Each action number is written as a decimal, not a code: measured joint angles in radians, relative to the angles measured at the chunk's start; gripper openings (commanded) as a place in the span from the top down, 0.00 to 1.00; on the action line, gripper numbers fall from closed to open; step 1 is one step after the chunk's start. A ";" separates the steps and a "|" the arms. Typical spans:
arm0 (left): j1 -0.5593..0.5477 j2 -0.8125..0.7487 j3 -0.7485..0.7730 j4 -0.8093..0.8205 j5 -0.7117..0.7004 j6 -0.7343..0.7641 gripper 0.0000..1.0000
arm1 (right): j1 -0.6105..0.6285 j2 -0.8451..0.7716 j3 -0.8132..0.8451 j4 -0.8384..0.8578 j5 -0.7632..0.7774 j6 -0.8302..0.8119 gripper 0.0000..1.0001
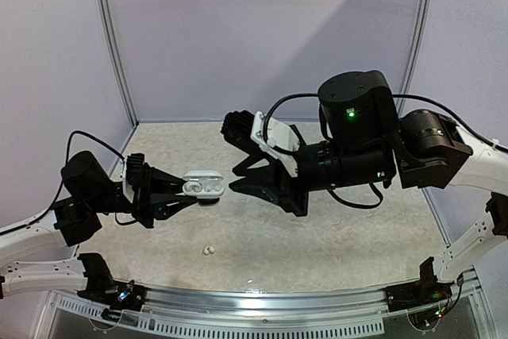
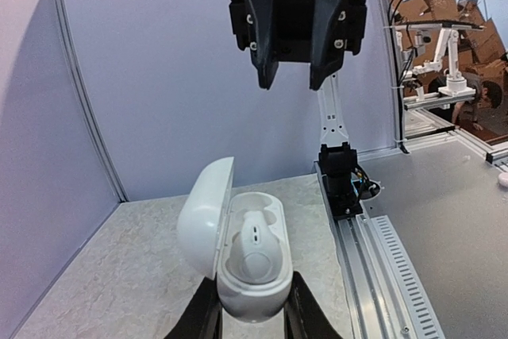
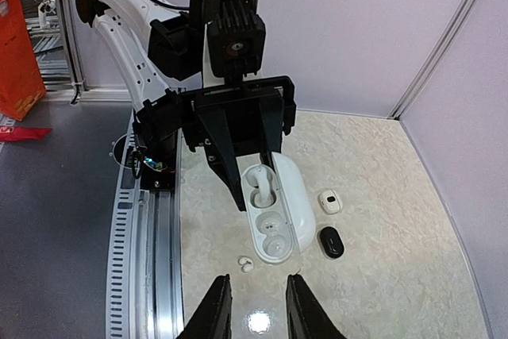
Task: Insert the wireless bluetooth earbuds into the charging case
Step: Insert the right earbud into the left side groove of the charging case.
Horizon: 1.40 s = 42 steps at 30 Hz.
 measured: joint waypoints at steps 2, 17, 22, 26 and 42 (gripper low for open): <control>0.000 0.000 0.000 0.001 0.003 0.005 1.00 | 0.000 0.000 0.000 0.003 -0.004 0.000 0.76; 0.004 -0.031 0.005 -0.001 0.026 0.056 1.00 | -0.017 0.006 -0.002 0.024 -0.001 0.039 0.76; 0.005 -0.031 0.006 0.001 0.044 0.089 1.00 | -0.050 0.000 -0.034 0.054 0.017 0.078 0.75; 0.005 -0.032 0.006 0.002 0.051 0.108 1.00 | -0.066 -0.002 -0.045 0.056 0.025 0.103 0.75; 0.006 -0.047 0.006 -0.023 0.060 0.178 1.00 | -0.069 -0.005 -0.048 0.059 0.029 0.105 0.76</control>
